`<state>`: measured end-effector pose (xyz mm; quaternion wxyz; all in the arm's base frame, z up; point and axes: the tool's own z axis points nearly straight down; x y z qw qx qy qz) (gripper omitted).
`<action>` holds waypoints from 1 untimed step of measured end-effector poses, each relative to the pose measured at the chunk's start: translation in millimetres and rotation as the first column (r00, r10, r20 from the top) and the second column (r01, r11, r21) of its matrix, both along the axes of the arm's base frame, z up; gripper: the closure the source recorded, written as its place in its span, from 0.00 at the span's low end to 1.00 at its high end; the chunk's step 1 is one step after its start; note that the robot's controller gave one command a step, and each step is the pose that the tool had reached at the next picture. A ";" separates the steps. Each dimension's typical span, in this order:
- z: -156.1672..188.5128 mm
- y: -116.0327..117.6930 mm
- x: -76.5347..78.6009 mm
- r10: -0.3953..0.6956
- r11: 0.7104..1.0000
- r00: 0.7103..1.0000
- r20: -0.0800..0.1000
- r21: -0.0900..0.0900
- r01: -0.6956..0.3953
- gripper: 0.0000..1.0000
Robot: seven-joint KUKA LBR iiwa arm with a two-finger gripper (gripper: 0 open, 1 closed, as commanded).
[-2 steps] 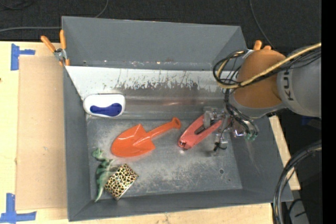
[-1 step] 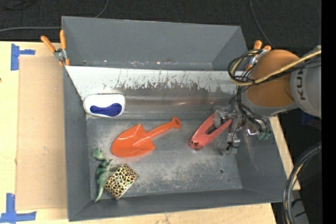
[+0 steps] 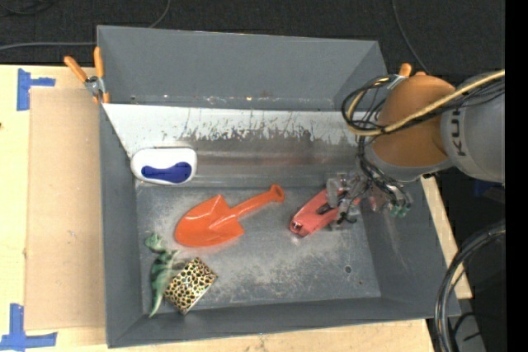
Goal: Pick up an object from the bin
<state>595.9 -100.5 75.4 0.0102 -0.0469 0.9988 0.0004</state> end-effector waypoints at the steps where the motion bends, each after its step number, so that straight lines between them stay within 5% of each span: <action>1: 0.0 0.1 0.0 0.001 1.000 1.000 0.000 0.000 -0.001 1.00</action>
Offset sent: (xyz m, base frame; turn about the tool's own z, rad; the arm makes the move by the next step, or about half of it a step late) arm 0.0048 0.0012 0.0733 -0.0352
